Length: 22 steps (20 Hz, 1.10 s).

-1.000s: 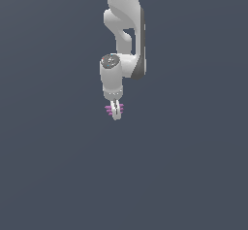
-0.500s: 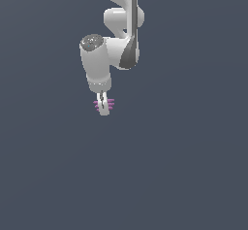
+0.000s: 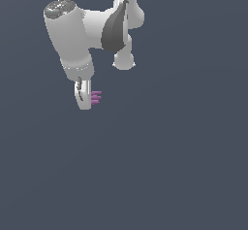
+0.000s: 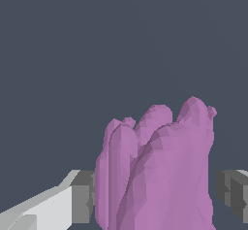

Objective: Pick up the object and move it to a goal position.

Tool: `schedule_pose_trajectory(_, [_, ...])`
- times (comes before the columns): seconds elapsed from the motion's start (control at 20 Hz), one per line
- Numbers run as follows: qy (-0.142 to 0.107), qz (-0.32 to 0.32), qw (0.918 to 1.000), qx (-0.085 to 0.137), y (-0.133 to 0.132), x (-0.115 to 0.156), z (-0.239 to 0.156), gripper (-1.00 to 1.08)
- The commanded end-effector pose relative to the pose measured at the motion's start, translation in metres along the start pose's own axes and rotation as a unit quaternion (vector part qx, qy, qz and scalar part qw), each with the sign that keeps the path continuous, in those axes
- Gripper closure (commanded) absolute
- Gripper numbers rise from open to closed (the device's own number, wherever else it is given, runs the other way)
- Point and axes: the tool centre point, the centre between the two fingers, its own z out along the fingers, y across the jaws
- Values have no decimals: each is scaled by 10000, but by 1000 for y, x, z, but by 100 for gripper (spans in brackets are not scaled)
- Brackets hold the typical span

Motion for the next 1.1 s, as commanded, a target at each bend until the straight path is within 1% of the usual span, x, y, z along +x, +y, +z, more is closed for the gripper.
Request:
schedule_pose_trajectory(0.0, [-2,-5,10000,-7,-7,12,-20,108])
schedule_pose_trajectory(0.25, [-6,-11,10000,-8,-19,32,-52,108])
schedule_pose_trajectory(0.45, [-8,-14,10000,-8,-26,42,-70,108])
schedule_pose_trajectory(0.75, [-10,-16,10000,-9,-32,52,-85,108])
schedule_pose_trajectory(1.05, [-13,-18,10000,-9,-35,55,-90,108])
